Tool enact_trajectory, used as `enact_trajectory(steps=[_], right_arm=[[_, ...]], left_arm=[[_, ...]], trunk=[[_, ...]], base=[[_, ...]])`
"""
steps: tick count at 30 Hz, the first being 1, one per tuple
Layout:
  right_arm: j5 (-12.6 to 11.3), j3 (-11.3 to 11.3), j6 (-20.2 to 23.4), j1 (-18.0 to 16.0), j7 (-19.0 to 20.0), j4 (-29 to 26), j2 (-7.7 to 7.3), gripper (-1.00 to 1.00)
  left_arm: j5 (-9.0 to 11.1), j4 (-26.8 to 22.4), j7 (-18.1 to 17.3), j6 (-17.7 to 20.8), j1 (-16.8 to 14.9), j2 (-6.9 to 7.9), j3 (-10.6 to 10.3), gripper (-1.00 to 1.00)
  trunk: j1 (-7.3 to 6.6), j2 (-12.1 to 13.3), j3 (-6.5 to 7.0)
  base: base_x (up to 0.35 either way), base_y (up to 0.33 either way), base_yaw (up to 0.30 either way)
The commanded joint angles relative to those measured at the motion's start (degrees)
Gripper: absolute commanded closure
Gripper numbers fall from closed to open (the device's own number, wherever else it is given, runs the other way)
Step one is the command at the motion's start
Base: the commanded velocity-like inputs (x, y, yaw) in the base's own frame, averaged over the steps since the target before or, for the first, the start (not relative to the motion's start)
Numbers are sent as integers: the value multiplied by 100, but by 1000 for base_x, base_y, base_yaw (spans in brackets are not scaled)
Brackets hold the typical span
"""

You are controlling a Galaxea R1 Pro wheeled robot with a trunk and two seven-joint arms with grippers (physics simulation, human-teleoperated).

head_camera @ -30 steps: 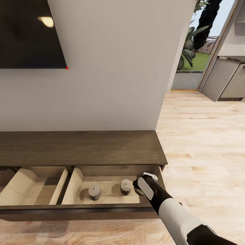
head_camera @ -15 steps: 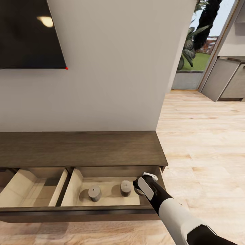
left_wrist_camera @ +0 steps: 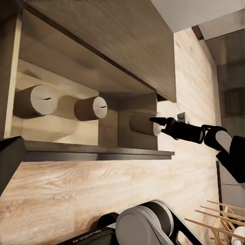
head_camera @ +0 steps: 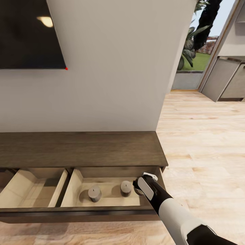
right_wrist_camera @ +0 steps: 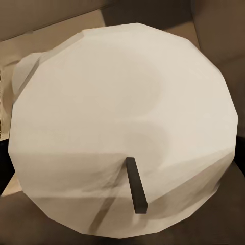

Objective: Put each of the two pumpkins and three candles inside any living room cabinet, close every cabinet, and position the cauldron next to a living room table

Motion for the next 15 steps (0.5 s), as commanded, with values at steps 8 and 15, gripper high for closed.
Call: enact_trajectory(steps=[8,15], right_arm=[[-15,0,3,0,-2,0,0,100],[-27,0,21,0,-2,22,0,100]], left_arm=[[0,0,0,0,0,-7,0,-100],[0,0,0,0,0,-2,2,-100]], trunk=[[0,0,0],[0,0,0]], base=[[53,0,0],[3,0,0]])
